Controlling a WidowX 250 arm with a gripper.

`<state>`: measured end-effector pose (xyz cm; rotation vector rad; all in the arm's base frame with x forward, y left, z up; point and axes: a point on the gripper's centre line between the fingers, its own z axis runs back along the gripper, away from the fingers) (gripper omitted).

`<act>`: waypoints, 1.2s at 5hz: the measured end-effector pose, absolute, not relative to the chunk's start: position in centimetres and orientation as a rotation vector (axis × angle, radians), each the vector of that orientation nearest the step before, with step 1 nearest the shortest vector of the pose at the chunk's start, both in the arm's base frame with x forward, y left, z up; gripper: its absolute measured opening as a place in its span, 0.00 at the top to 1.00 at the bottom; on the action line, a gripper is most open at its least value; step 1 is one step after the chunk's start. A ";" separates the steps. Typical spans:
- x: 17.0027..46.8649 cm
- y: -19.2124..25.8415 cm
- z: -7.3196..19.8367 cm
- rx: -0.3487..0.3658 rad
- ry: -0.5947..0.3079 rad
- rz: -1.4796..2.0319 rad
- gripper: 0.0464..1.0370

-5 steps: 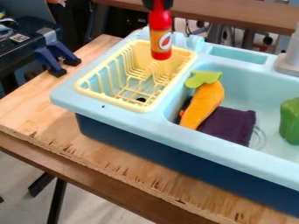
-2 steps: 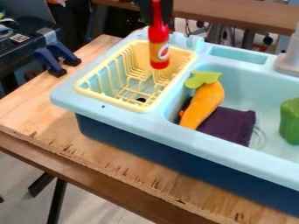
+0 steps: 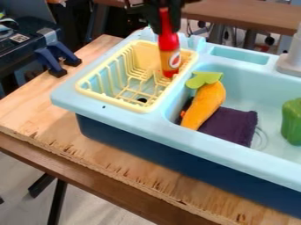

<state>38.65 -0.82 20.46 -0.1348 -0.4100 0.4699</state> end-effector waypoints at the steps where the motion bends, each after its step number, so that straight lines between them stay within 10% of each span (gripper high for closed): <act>1: 38.4 -0.8 20.0 -0.143 -0.391 0.486 0.71; 2: 38.4 -1.0 19.3 -0.136 -0.363 0.483 0.66; 4: 38.9 -0.8 19.2 -0.110 -0.396 0.478 0.07; 6: 40.2 -1.1 21.1 -0.169 -0.472 0.527 0.03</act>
